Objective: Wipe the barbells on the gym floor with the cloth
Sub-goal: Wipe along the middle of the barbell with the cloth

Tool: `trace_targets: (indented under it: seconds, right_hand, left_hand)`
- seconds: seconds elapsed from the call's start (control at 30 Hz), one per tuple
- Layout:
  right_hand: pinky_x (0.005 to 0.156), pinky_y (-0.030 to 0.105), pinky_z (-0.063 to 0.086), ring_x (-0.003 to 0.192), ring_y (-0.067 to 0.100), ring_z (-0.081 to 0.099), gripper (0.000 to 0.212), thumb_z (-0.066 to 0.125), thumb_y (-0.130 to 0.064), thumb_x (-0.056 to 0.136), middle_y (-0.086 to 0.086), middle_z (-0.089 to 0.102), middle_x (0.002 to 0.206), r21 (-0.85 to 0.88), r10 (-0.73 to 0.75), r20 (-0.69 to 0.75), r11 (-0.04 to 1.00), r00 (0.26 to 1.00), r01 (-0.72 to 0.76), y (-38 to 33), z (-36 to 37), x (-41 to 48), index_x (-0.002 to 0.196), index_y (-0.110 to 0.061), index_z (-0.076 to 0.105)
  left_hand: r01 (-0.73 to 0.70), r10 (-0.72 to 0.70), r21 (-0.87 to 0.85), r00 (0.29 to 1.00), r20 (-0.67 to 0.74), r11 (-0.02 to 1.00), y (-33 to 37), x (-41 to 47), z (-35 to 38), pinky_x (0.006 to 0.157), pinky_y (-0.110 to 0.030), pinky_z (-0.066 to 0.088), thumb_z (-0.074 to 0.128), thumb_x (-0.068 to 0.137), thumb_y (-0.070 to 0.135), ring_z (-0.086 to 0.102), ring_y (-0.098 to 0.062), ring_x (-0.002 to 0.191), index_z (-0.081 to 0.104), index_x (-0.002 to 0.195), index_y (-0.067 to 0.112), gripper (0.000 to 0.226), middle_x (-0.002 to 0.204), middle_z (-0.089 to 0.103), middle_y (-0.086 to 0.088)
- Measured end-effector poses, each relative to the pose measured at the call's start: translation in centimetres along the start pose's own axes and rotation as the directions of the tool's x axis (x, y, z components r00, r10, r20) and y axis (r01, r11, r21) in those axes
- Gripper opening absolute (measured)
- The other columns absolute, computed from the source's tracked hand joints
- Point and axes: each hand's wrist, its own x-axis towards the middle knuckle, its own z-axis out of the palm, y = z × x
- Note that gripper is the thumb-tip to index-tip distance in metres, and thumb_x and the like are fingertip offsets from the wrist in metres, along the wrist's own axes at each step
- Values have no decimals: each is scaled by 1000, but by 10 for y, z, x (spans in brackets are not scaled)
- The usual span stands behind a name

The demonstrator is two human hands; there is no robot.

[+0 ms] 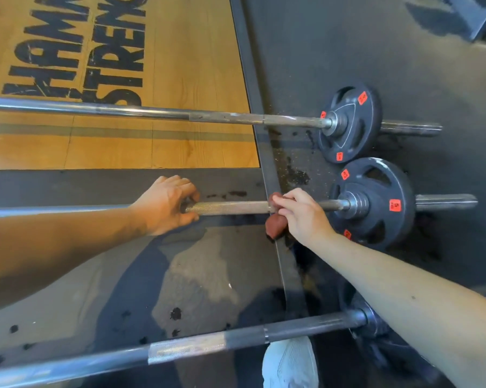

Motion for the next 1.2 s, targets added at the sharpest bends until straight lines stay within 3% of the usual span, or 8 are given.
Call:
trace_targets:
  seconds: [0.23, 0.33, 0.43, 0.53, 0.7, 0.9, 1.0, 1.2]
  right_hand:
    - [92, 47, 51, 104, 16, 53, 23, 62, -10, 98, -4, 55, 107, -117, 205, -56, 971, 977, -210, 36, -61, -8, 115, -21, 73]
    - [100, 44, 52, 115, 11, 53, 37, 53, -4, 99, -10, 47, 134, -79, 232, 59, 971, 971, -228, 29, -56, -13, 127, -28, 59]
    - [110, 47, 44, 146, 21, 29, 56, 59, -18, 100, -7, 24, 161, -180, 216, 167, 966, 962, -185, 26, -28, -17, 151, -34, 42]
    - [99, 47, 50, 141, 22, 29, 58, 74, -39, 92, -3, 32, 154, -202, 263, 66, 948, 963, -245, 25, -7, -17, 145, -30, 53]
    - [79, 43, 53, 117, 21, 41, 37, 75, -41, 90, -5, 52, 123, -194, 233, -80, 950, 969, -244, 30, 4, -9, 123, -26, 67]
    - [75, 35, 40, 101, 15, 43, 25, 73, -48, 89, -12, 51, 103, -188, 195, 138, 968, 971, -167, 42, -14, 14, 108, -32, 69]
    - [78, 38, 48, 94, 16, 52, 24, 73, -49, 89, -9, 54, 96, -154, 217, 289, 972, 933, -179, 41, -27, 25, 106, -32, 72]
    - [84, 42, 61, 85, 16, 71, 32, 76, -56, 82, -11, 75, 90, -270, 341, 674, 939, 655, -212, 33, -62, 74, 109, -39, 78]
  left_hand:
    - [-17, 17, -12, 1000, 7, 1000, 20, 16, 20, 78, -29, 33, 79, 81, 49, 56, -19, 95, 57, 105, 23, 42, 95, 48, 13]
    - [12, -12, -39, 1000, -1, 999, 23, 17, 24, 73, -29, 35, 80, 82, 48, 50, -15, 87, 54, 104, 22, 43, 95, 48, 14]
    - [30, -30, -33, 999, -26, 999, 24, 17, 27, 68, -30, 36, 80, 82, 49, 46, -11, 81, 50, 101, 27, 42, 92, 48, 14]
    - [18, -19, -15, 998, -57, 1000, 26, 17, 27, 65, -30, 36, 80, 81, 48, 47, -11, 78, 53, 99, 26, 40, 89, 49, 14]
    - [-63, 65, 30, 995, -74, 998, 19, 18, 28, 64, -30, 43, 75, 85, 51, 57, -16, 81, 59, 100, 22, 36, 92, 59, 10]
    - [-118, 119, -54, 993, 14, 992, 9, 30, 20, 63, -32, 47, 71, 85, 58, 58, -18, 73, 57, 94, 23, 38, 86, 60, 9]
    - [46, -18, -178, 987, 158, 983, 10, 39, 13, 63, -33, 47, 81, 79, 54, 58, -14, 69, 58, 85, 28, 35, 79, 62, 9]
    - [342, -83, -392, 834, 545, 854, 7, 67, -7, 79, -34, 54, 89, 67, 50, 68, -13, 79, 74, 81, 18, 38, 79, 75, 2]
